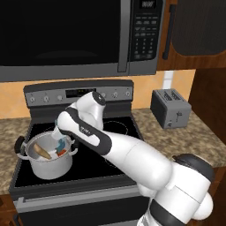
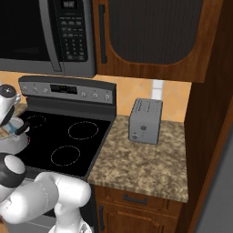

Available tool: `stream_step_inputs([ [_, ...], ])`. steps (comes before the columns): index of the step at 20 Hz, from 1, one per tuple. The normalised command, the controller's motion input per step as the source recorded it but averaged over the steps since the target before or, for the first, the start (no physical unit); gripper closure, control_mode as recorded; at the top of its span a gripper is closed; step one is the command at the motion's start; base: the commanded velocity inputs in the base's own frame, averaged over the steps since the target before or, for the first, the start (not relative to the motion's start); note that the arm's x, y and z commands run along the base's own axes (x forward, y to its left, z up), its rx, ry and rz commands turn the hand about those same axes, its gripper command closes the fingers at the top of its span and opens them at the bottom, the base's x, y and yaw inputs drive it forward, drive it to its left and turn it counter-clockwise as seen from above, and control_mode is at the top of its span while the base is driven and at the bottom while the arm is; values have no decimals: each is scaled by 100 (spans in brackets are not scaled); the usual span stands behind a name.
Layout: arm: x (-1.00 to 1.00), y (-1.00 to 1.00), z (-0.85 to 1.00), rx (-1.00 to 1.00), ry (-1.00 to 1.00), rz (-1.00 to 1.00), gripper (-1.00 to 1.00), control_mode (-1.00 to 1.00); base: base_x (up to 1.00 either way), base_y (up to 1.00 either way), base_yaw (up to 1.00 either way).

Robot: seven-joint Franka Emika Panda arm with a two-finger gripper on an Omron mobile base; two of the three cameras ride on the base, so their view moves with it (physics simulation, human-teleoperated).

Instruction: Put the sweet potato and tomato in the pot. Retrieve the spatula and lightly stir the vegetables in the pot.

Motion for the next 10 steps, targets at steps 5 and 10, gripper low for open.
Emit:
stream_step_inputs([
  [5,-2,39,-3,0,4,0,100,-100,0,0,0],
  [10,0,46,-9,0,-2,0,100,-100,0,0,0],
])
